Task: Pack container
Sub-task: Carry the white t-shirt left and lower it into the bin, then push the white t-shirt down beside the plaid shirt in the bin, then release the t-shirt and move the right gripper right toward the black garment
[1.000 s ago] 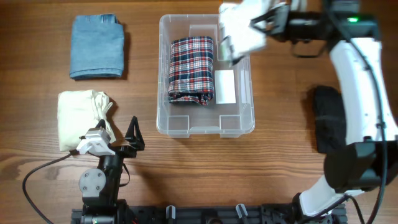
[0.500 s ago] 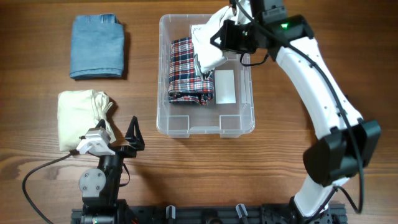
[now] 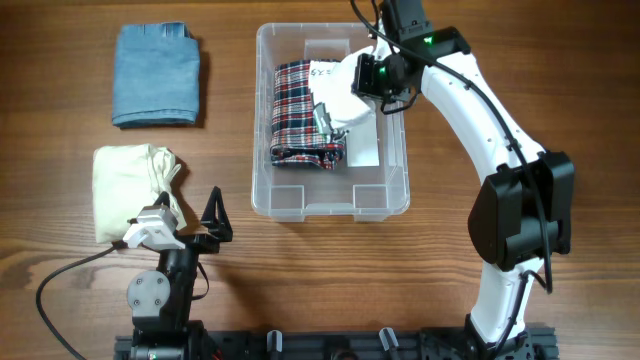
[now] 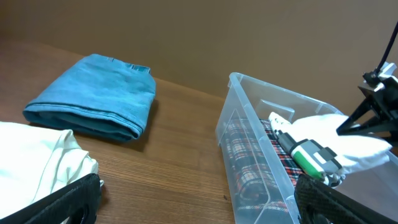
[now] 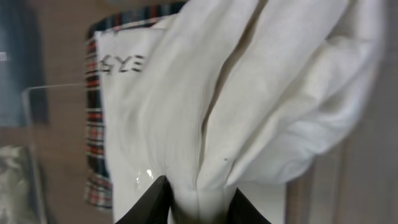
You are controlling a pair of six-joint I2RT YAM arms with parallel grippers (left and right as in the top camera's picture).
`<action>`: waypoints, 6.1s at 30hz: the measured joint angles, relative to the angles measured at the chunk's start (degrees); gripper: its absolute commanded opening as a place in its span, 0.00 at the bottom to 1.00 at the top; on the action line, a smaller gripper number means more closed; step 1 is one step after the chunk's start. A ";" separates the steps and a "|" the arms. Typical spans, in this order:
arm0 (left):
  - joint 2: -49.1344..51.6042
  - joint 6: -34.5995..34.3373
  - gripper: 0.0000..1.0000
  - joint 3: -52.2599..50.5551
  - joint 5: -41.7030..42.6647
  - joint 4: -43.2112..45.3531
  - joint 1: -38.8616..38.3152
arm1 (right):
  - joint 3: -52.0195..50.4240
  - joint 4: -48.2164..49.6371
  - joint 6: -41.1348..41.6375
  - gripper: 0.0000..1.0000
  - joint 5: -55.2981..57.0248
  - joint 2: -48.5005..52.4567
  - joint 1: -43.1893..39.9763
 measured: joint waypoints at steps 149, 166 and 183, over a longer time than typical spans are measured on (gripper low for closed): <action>0.00 0.00 1.00 0.00 0.00 -0.02 0.00 | 14.10 -29.00 -2.71 1.00 24.68 -16.61 -13.86; 0.00 0.00 1.00 0.00 0.00 -0.02 0.00 | 13.68 -21.44 2.05 1.00 17.97 -16.61 -30.97; 0.00 0.00 1.00 0.00 0.00 0.00 0.00 | 13.68 -16.33 8.81 1.00 17.59 -16.61 -30.97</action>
